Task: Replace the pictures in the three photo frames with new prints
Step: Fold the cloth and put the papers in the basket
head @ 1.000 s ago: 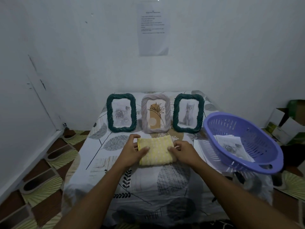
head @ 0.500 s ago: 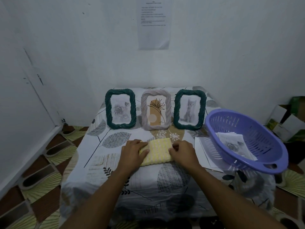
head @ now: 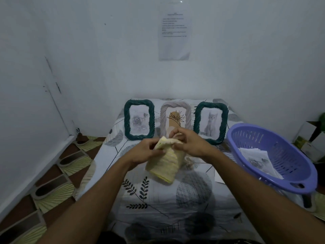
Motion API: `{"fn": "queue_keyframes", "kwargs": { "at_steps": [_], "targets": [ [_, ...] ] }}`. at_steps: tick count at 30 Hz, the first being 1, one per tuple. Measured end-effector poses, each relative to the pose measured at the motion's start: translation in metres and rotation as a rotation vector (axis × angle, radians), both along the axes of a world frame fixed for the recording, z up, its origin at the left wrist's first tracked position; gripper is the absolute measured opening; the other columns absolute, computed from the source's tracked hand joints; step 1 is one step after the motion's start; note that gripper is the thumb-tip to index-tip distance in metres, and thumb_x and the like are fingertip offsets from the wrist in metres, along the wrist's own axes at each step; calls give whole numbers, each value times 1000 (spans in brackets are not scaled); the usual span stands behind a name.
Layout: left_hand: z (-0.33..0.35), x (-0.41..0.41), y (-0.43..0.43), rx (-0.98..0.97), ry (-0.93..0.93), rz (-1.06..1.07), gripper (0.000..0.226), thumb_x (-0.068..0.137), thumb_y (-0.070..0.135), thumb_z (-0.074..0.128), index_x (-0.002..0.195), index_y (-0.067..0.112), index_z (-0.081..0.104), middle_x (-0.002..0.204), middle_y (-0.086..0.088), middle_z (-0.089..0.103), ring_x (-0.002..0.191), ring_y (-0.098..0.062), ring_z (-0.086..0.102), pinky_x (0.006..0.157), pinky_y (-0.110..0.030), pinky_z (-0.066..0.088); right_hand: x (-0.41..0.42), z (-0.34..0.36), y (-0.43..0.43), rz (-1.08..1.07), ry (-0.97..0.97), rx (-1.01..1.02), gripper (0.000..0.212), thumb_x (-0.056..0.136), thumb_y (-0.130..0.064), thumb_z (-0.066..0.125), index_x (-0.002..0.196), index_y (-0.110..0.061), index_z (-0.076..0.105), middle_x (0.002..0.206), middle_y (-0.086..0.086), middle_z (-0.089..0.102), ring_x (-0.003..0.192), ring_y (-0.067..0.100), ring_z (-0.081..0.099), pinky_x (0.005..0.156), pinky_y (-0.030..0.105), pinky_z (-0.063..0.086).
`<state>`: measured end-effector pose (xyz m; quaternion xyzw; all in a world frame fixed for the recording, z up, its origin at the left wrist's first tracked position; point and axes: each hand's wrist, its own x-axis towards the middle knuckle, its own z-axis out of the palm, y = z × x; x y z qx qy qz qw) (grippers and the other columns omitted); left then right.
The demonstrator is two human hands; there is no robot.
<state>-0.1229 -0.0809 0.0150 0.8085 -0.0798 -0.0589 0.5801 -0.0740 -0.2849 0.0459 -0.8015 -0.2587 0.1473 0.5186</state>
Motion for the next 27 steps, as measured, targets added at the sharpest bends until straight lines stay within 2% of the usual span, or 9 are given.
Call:
{"fn": "queue_keyframes", "kwargs": {
  "at_steps": [4, 9, 12, 15, 17, 20, 23, 25, 27],
  "targets": [
    [-1, -16, 15, -223, -37, 161, 25, 88, 25, 68, 112, 19, 67, 107, -4, 72, 98, -20, 69, 81, -34, 58, -6, -12, 23, -117, 203, 215, 26, 84, -8, 71, 106, -20, 60, 104, 9, 66, 89, 24, 67, 64, 31, 57],
    [-22, -39, 52, -196, 19, 307, 26, 90, 32, 65, 115, 23, 64, 109, -1, 72, 101, -20, 69, 85, -39, 57, -17, -47, 76, -184, 343, 325, 28, 82, -2, 73, 99, -17, 57, 95, 10, 69, 80, 21, 70, 60, 32, 57],
    [-28, -47, 81, -127, -28, 447, 17, 89, 28, 67, 106, 26, 64, 105, 1, 71, 101, -20, 67, 83, -36, 57, -17, -55, 111, -258, 353, 317, 35, 81, -7, 76, 104, -18, 52, 99, 12, 66, 87, 25, 69, 68, 39, 61],
    [-32, -42, 104, 8, -112, 652, 24, 84, 31, 71, 102, 28, 57, 99, 2, 69, 89, -12, 65, 67, -28, 53, -17, -60, 142, -335, 204, 272, 39, 79, -15, 78, 104, -20, 49, 102, 7, 63, 90, 22, 65, 74, 43, 60],
    [-38, -35, 113, 142, -133, 743, 31, 82, 32, 72, 105, 25, 53, 99, 0, 66, 85, -12, 63, 64, -29, 49, -18, -65, 155, -369, 52, 214, 41, 77, -16, 78, 104, -21, 48, 102, 2, 62, 86, 16, 64, 72, 38, 60],
    [-55, -29, 118, 403, -164, 728, 42, 83, 29, 71, 118, 20, 49, 112, -5, 62, 98, -19, 58, 81, -31, 49, -22, -82, 163, -317, -146, 37, 30, 78, -14, 76, 98, -18, 52, 104, 1, 58, 85, 16, 62, 77, 41, 56],
    [-72, -32, 117, 595, -297, 634, 49, 87, 28, 65, 132, 17, 48, 136, -6, 48, 125, -23, 44, 103, -32, 35, -24, -104, 161, -238, -367, -143, 19, 81, -22, 71, 97, -20, 60, 107, -5, 52, 89, 12, 54, 86, 37, 49],
    [-78, -32, 118, 701, -382, 576, 44, 91, 28, 60, 133, 15, 52, 146, -8, 41, 134, -26, 36, 111, -34, 27, -24, -113, 159, -204, -454, -249, 22, 86, -32, 64, 105, -22, 64, 116, -6, 54, 104, 14, 51, 90, 37, 43],
    [-83, -31, 118, 809, -348, 468, 43, 96, 31, 52, 136, 16, 52, 153, -8, 35, 139, -25, 30, 115, -34, 22, -23, -118, 158, -190, -482, -345, 28, 90, -39, 58, 113, -25, 64, 125, -7, 55, 117, 16, 46, 93, 37, 36]
  ]
}}
